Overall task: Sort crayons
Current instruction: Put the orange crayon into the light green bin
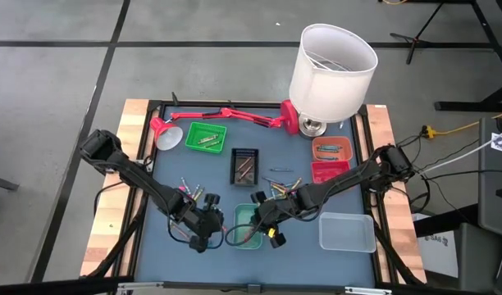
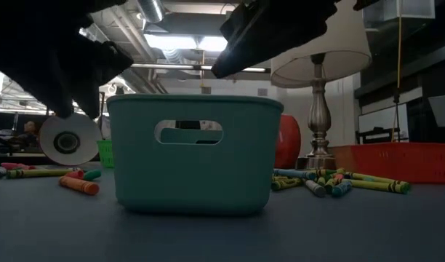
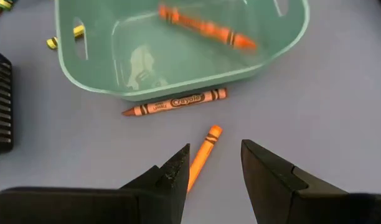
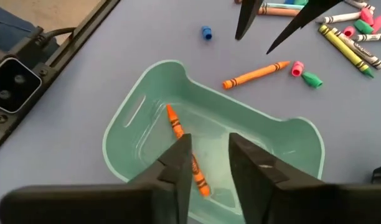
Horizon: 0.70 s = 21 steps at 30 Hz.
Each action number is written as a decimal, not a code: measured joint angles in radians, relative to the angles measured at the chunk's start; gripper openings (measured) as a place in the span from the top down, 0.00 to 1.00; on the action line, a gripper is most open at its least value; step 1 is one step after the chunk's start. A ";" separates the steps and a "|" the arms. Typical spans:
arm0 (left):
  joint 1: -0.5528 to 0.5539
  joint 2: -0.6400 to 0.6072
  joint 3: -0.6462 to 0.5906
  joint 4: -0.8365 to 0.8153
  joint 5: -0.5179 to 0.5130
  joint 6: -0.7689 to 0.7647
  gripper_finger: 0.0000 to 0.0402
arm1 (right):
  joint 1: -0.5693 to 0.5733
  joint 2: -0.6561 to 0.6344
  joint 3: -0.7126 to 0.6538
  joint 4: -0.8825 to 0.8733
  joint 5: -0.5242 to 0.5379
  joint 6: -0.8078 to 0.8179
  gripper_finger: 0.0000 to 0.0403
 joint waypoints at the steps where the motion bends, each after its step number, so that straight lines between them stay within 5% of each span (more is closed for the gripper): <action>1: 0.000 0.008 0.000 -0.001 -0.001 0.011 0.68 | 0.000 0.000 0.000 0.001 0.000 0.000 0.72; 13: 0.042 0.133 0.000 -0.002 0.002 0.017 0.68 | 0.000 0.000 0.000 -0.001 0.000 0.000 0.69; 21: 0.077 0.177 0.003 0.001 0.099 0.017 0.68 | 0.000 -0.029 0.029 -0.107 0.000 0.001 0.69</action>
